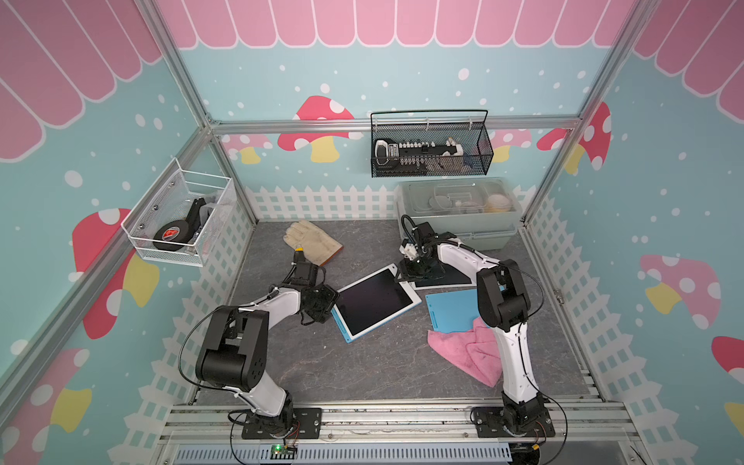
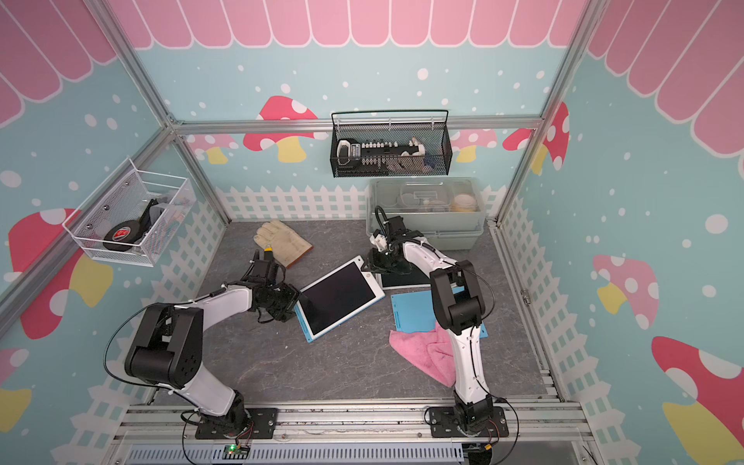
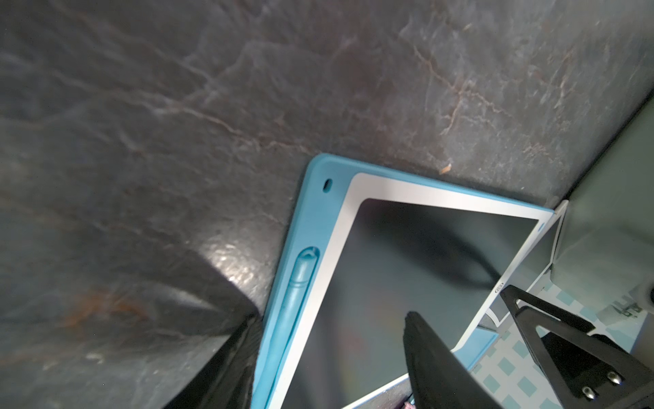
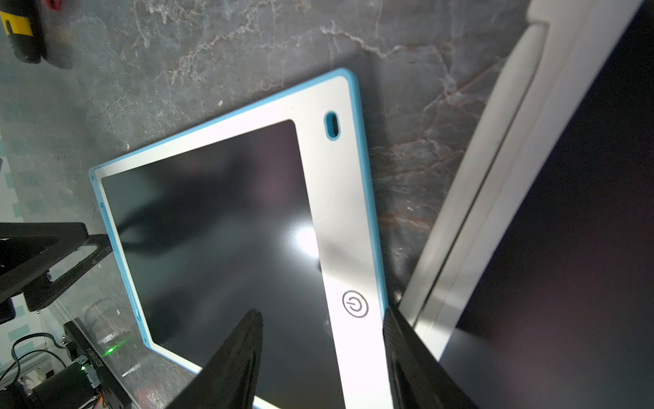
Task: Wipe the drawing tablet
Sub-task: Adjust the drawing tablet at the center of the board.
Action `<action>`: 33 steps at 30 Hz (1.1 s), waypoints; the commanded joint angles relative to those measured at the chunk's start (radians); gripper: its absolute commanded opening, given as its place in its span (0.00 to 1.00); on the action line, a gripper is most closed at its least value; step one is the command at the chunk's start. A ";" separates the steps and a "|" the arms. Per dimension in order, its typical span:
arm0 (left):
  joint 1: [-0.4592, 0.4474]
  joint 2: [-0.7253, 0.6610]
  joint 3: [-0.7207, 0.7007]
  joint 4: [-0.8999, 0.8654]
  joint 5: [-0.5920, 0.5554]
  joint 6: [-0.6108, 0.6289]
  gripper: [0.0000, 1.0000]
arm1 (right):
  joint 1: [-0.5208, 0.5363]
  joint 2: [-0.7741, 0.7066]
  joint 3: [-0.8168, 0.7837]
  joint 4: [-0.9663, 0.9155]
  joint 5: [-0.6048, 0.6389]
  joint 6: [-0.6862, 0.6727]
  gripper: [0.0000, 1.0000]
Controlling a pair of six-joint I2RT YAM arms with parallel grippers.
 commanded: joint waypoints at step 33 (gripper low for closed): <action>-0.020 0.109 -0.004 -0.070 -0.067 -0.004 0.65 | 0.024 -0.193 -0.158 0.254 -0.401 0.228 0.36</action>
